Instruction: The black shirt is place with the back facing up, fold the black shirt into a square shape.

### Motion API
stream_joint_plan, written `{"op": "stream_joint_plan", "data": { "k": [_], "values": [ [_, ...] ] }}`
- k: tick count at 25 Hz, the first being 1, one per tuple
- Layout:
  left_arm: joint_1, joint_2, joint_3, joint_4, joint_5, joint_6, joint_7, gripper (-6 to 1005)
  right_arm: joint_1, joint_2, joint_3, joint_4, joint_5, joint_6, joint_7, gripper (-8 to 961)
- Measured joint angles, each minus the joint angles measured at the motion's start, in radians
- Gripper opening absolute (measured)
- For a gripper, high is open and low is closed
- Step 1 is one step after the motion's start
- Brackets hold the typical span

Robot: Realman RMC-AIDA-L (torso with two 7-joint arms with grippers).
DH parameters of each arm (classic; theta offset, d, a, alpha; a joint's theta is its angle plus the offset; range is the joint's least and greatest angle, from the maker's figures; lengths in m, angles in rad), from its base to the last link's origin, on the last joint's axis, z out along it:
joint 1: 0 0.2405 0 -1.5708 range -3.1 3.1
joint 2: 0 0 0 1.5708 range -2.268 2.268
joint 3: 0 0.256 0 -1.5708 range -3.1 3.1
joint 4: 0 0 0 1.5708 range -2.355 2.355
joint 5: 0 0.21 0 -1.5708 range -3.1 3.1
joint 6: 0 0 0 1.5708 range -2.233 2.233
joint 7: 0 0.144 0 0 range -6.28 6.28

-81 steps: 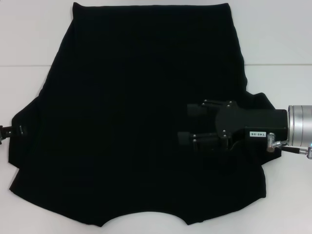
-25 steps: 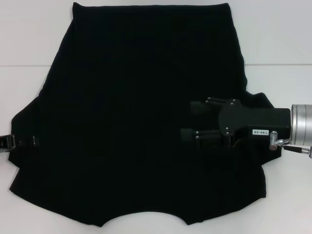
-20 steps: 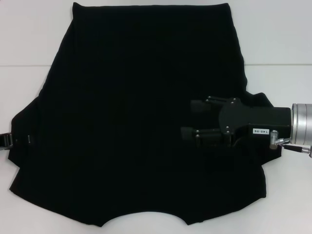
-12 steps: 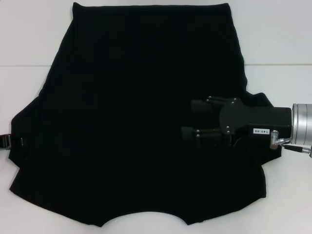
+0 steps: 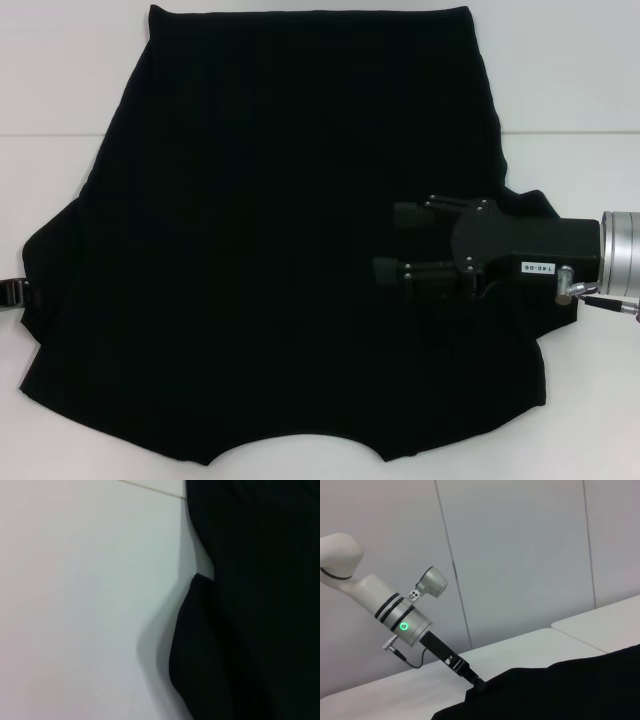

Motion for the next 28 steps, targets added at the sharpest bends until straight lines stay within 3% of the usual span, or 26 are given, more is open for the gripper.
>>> {"op": "stream_joint_plan", "data": {
  "k": [4,28],
  "values": [
    [0.000,0.000,0.000,0.000,0.000,0.003,0.001,2,-0.002,0.001,0.000,0.000,0.001,0.002,-0.004,915],
    [0.026,0.005,-0.103,0.027,-0.012,-0.004,0.018,2,-0.002,0.018,0.056,0.043,0.001,0.008,-0.004,915]
  ]
}}
